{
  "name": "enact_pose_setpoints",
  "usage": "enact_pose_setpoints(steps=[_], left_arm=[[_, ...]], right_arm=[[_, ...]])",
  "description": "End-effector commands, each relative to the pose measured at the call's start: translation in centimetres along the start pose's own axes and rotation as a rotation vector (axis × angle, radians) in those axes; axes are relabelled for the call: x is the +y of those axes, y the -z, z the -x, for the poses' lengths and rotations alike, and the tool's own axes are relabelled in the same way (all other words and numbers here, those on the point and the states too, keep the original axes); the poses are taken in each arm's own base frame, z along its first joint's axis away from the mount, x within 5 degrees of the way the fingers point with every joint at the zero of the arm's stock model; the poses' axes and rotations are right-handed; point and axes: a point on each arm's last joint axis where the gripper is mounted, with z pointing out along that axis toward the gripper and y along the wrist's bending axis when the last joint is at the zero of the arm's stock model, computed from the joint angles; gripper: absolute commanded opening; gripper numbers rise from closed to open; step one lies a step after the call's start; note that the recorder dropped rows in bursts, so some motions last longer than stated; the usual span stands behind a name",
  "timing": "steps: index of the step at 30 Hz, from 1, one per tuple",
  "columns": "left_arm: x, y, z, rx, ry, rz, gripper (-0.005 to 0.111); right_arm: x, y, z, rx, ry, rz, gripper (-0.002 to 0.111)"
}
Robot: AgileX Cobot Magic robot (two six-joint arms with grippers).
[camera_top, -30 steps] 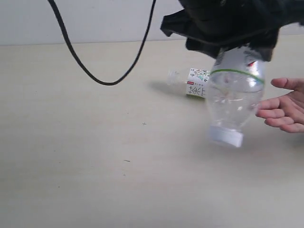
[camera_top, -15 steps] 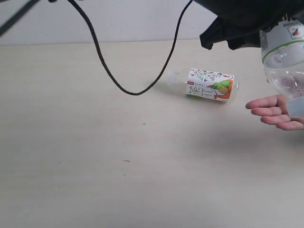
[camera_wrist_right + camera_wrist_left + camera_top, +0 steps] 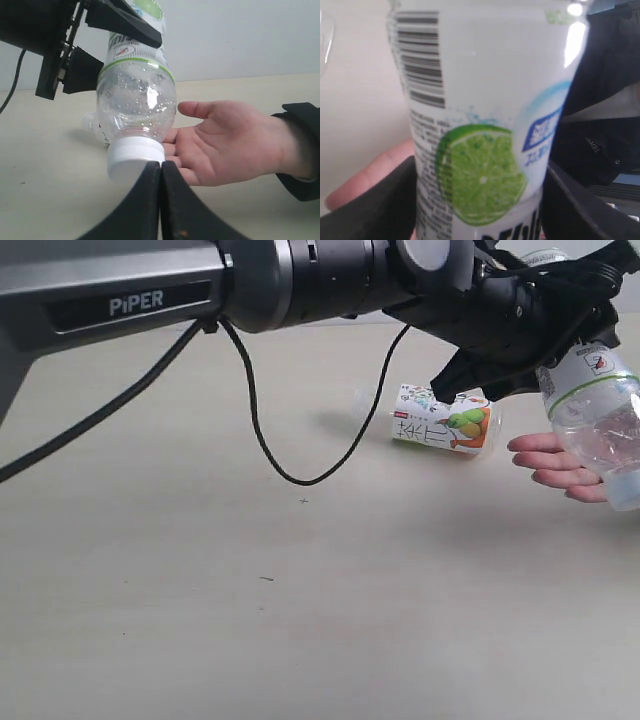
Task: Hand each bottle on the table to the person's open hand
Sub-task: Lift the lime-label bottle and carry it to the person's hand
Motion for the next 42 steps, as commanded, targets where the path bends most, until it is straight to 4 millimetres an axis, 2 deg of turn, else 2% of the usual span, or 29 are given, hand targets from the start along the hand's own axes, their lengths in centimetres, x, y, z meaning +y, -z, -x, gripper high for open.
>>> enact_pose_setpoints(steps=[1,16,29,32,35,37,39,42], left_arm=[[0.7,-1.2,-0.2,-0.006,0.032,-0.005,0.000],[2.3,-4.3,-1.7,0.015,0.050,-0.069,0.000],[2.4,-4.7,-2.0,0.009,0.002,-0.077,0.001],[2.4,-4.7,-2.0,0.008,0.007,-0.079,0.011],[2.4,-4.7,-2.0,0.008,0.007,-0.079,0.041],[2.4,-4.7,-2.0,0.008,0.007,-0.079,0.057],[2.4,-4.7,-2.0,0.007,-0.015,-0.080,0.066],[2.4,-4.7,-2.0,0.006,-0.039,-0.081,0.070]], right_arm=[[0.0,0.0,0.0,-0.012,0.001,-0.001,0.000],[0.0,0.0,0.0,-0.012,-0.001,-0.001,0.000],[0.0,0.0,0.0,-0.012,-0.001,-0.001,0.000],[0.0,0.0,0.0,-0.012,-0.001,-0.001,0.000],[0.0,0.0,0.0,-0.012,-0.001,-0.001,0.000],[0.0,0.0,0.0,-0.012,-0.001,-0.001,0.000],[0.0,0.0,0.0,-0.012,-0.001,-0.001,0.000],[0.0,0.0,0.0,-0.012,-0.001,-0.001,0.000]])
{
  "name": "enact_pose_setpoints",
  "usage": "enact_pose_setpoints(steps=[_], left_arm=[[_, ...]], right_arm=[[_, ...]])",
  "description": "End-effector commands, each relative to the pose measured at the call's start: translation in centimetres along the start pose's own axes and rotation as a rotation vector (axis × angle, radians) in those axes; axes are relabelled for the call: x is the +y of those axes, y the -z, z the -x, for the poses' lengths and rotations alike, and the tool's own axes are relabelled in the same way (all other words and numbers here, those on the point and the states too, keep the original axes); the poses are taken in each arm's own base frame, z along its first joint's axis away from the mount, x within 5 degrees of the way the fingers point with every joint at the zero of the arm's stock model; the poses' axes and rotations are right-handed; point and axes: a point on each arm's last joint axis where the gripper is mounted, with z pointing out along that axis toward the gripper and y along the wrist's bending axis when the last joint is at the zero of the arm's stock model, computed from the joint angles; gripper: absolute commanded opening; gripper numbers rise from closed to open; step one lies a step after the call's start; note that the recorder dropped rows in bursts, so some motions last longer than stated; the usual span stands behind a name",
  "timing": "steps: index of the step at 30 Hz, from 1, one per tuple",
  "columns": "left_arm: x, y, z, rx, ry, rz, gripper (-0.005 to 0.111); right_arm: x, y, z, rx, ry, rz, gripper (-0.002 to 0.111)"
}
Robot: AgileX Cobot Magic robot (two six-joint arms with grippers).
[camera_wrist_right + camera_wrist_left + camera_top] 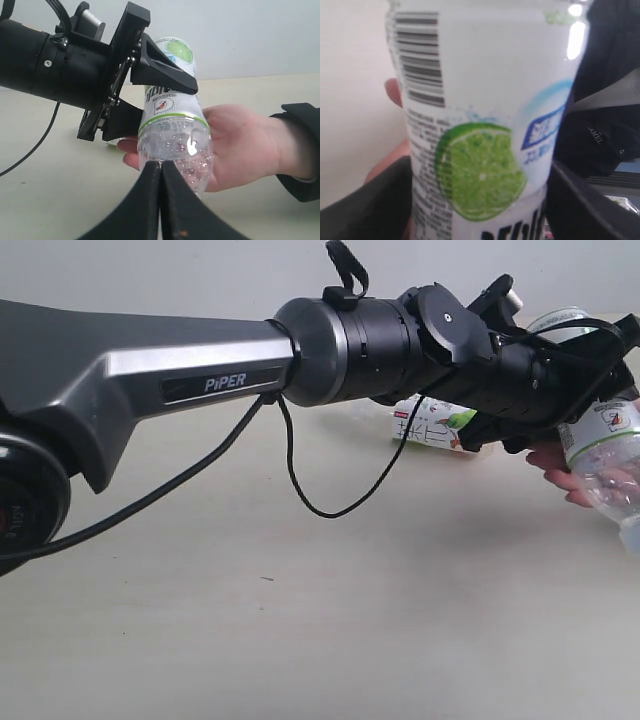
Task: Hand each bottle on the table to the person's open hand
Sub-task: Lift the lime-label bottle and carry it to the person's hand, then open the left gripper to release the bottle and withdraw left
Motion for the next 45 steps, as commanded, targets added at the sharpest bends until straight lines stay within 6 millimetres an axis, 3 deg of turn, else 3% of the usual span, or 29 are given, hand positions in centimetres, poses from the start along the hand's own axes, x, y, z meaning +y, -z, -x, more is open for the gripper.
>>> enact_pose_setpoints(steps=[1,6,13,28,33,35,39,45], left_arm=[[-0.3,0.1,0.1,-0.015,-0.042,-0.009,0.071],[-0.3,0.1,0.1,-0.015,-0.050,-0.010,0.086],[-0.8,0.5,0.2,-0.016,-0.068,-0.019,0.086],[-4.5,7.2,1.8,0.168,-0.287,-0.025,0.084],[-5.5,9.6,1.9,0.205,-0.415,0.029,0.059],[-5.7,10.4,1.7,0.224,-0.461,0.058,0.043],[-5.6,12.0,1.5,0.254,-0.558,0.136,0.000],[-3.9,13.6,0.9,0.246,-0.646,0.235,0.000]], right_arm=[[0.0,0.0,0.0,-0.012,-0.001,-0.001,0.000],[0.0,0.0,0.0,-0.012,0.001,-0.001,0.000],[0.0,0.0,0.0,-0.012,0.000,-0.001,0.000],[0.0,0.0,0.0,-0.012,0.000,-0.001,0.000],[0.0,0.0,0.0,-0.012,0.000,-0.001,0.000],[0.0,0.0,0.0,-0.012,0.000,-0.001,0.000],[0.0,0.0,0.0,-0.012,0.000,-0.001,0.000],[0.0,0.0,0.0,-0.012,0.000,-0.001,0.000]])
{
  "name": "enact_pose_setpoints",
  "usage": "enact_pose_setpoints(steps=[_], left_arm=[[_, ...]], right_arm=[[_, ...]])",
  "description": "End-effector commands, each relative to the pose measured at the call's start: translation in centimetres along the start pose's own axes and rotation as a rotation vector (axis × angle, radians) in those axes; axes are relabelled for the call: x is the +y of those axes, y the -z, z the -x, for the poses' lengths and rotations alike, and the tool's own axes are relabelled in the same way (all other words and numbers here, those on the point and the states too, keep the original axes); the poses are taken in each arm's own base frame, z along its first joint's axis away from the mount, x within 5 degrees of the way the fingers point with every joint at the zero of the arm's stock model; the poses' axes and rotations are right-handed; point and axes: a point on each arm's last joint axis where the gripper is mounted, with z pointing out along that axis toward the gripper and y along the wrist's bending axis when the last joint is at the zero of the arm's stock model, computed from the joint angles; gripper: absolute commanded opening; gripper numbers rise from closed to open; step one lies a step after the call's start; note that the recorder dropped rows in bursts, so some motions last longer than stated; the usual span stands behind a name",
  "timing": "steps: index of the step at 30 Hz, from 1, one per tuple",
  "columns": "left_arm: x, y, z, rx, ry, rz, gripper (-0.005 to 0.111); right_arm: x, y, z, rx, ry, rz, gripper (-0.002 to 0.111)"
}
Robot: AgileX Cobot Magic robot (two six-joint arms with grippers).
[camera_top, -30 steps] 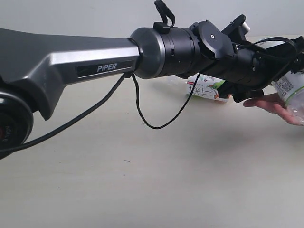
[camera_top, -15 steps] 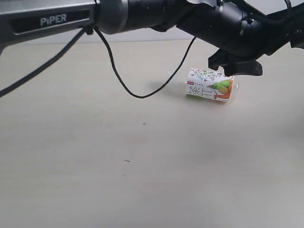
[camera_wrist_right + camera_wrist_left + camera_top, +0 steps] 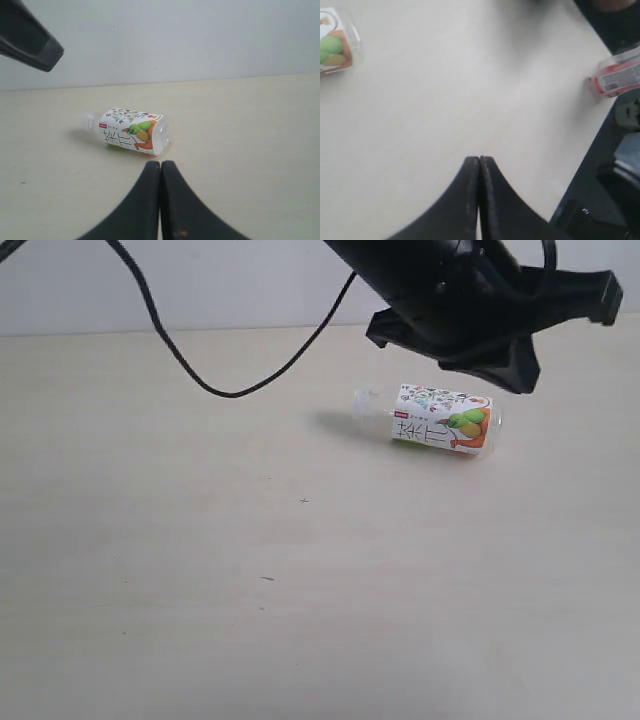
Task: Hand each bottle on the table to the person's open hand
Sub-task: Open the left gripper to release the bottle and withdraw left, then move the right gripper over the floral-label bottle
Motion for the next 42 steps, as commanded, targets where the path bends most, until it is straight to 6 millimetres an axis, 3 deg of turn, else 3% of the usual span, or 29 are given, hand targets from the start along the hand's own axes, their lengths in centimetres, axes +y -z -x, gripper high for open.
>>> enact_pose_setpoints(steps=[1,9,20,32,36,42], left_arm=[[1.1,1.1,-1.6,-0.009,-0.080,0.092,0.000],[4.8,4.1,-5.5,-0.099,-0.139,0.231,0.000],[10.1,11.0,-12.8,-0.400,-0.121,0.391,0.000],[10.8,14.9,-23.6,-0.518,-0.192,0.436,0.000],[10.6,15.7,-26.7,-0.467,-0.195,0.410,0.000],[10.6,16.0,-28.2,-0.468,-0.221,0.410,0.000]], right_arm=[[0.0,0.0,0.0,-0.012,0.000,-0.001,0.000],[0.0,0.0,0.0,-0.012,0.000,-0.001,0.000],[0.0,0.0,0.0,-0.012,0.000,-0.001,0.000],[0.0,0.0,0.0,-0.012,0.001,-0.001,0.000],[0.0,0.0,0.0,-0.012,-0.001,-0.001,0.000],[0.0,0.0,0.0,-0.012,-0.001,-0.001,0.000]])
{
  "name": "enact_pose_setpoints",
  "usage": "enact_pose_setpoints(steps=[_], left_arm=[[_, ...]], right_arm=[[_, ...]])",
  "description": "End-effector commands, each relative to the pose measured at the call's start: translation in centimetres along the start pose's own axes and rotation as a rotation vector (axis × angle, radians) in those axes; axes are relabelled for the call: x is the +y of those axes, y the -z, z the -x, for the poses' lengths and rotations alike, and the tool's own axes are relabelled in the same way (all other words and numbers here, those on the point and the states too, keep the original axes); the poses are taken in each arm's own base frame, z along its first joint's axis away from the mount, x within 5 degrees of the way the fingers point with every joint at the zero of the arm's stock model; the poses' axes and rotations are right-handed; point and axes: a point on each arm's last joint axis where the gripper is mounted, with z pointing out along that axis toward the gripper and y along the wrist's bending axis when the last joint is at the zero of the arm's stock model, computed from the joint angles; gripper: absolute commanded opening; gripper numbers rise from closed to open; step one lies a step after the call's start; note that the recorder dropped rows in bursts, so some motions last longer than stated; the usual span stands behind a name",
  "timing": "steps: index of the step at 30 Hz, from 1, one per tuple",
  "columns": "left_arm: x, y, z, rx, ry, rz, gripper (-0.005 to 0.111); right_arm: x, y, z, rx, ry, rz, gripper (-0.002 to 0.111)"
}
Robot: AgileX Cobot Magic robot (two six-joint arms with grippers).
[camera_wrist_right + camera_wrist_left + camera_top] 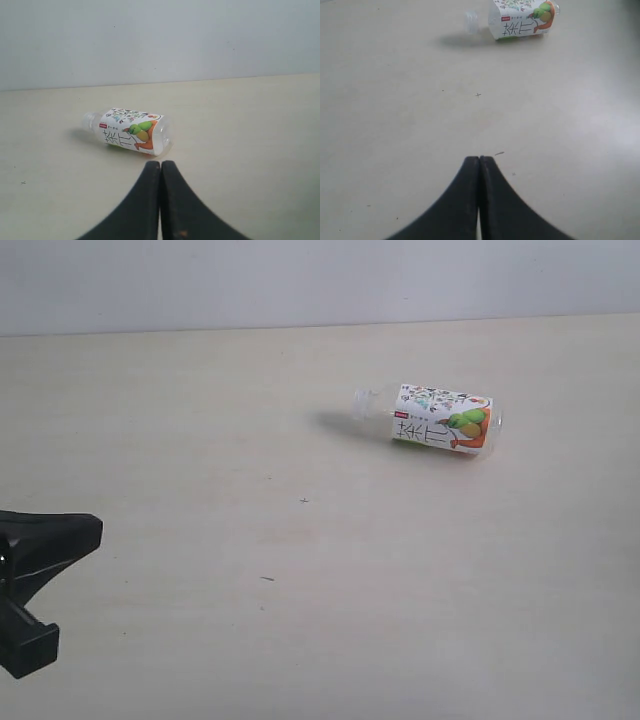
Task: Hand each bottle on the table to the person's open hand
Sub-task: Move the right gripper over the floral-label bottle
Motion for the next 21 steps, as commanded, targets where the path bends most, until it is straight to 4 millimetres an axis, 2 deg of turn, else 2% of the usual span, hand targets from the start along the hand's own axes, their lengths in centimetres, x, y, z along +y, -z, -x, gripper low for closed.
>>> enact_pose_setpoints(steps=[1,7,11,13,18,20,21], left_arm=[[0.0,0.3,-0.1,0.003,-0.006,-0.002,0.000],[0.0,0.2,-0.2,0.005,-0.006,-0.002,0.000],[0.0,0.2,-0.2,0.005,-0.006,-0.002,0.000],[0.0,0.2,-0.2,0.005,-0.006,-0.002,0.000],[0.0,0.2,-0.2,0.005,-0.006,-0.002,0.000],[0.0,0.2,-0.2,0.005,-0.006,-0.002,0.000],[0.0,0.2,-0.2,0.005,-0.006,-0.002,0.000]], right_arm=[[0.0,0.0,0.0,-0.012,-0.001,-0.001,0.000],[0.0,0.0,0.2,-0.040,0.004,-0.001,0.000],[0.0,0.3,2.0,-0.242,0.000,0.006,0.000],[0.1,0.6,3.1,-0.366,-0.015,0.012,0.000],[0.0,2.9,6.5,-0.812,-0.321,0.137,0.000],[-0.5,3.6,8.7,-0.873,-0.430,0.114,0.000],[-0.8,3.7,10.7,-0.874,-0.444,0.047,0.000]])
